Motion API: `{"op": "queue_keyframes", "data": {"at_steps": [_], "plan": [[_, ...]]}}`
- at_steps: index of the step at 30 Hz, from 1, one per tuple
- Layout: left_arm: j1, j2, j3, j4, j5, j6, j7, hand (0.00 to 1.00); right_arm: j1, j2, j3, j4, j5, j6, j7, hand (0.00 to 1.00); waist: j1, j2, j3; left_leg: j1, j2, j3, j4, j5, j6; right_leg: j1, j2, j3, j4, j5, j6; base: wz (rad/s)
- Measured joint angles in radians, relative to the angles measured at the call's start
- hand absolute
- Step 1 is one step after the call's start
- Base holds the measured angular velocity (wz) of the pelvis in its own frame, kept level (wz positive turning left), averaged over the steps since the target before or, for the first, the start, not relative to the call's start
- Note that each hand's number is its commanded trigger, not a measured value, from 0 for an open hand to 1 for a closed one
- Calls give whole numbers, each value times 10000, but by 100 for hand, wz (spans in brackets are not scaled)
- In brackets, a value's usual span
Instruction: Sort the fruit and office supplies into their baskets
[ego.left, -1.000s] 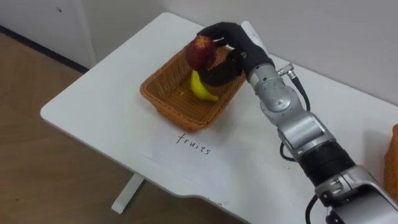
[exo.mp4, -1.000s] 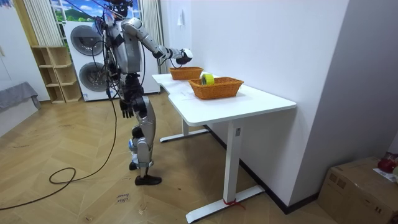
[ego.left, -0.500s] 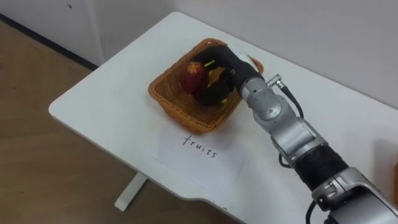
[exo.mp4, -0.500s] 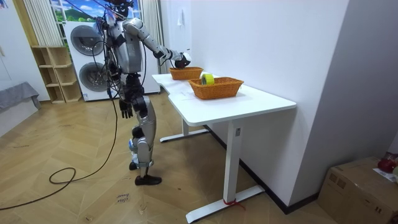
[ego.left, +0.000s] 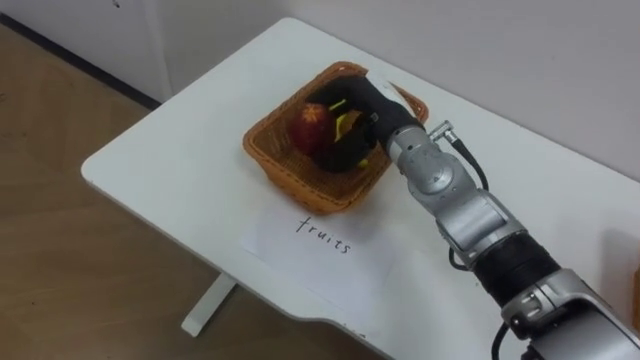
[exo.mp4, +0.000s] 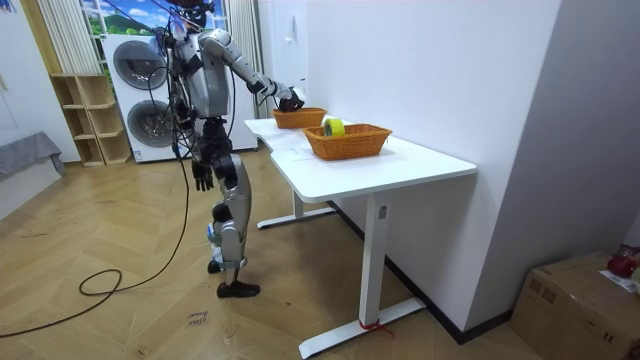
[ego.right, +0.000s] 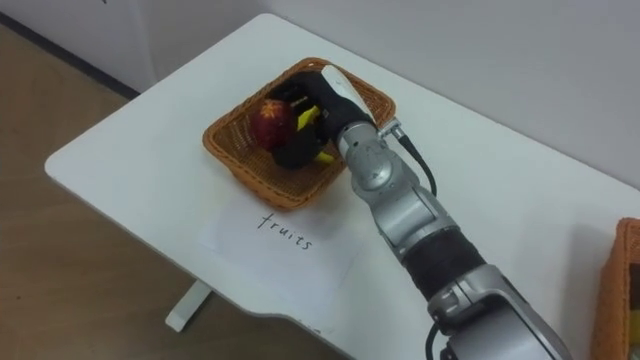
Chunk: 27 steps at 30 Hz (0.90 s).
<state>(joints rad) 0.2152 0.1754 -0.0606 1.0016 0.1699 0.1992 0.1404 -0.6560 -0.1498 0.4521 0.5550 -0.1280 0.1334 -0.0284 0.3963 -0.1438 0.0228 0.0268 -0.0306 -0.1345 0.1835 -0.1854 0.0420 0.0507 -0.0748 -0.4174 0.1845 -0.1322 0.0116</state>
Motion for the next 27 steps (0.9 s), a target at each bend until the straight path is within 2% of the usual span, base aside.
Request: {"op": "queue_keyframes", "data": {"at_steps": [27], "plan": [[-54,17,178,-12,-9,-4,15,0,0,0,-2,-136,4,-4,-50,0,53,7,-3,-17,-2,-35,36,-3,3,12,-3,-50,-6,0,0,0]]}}
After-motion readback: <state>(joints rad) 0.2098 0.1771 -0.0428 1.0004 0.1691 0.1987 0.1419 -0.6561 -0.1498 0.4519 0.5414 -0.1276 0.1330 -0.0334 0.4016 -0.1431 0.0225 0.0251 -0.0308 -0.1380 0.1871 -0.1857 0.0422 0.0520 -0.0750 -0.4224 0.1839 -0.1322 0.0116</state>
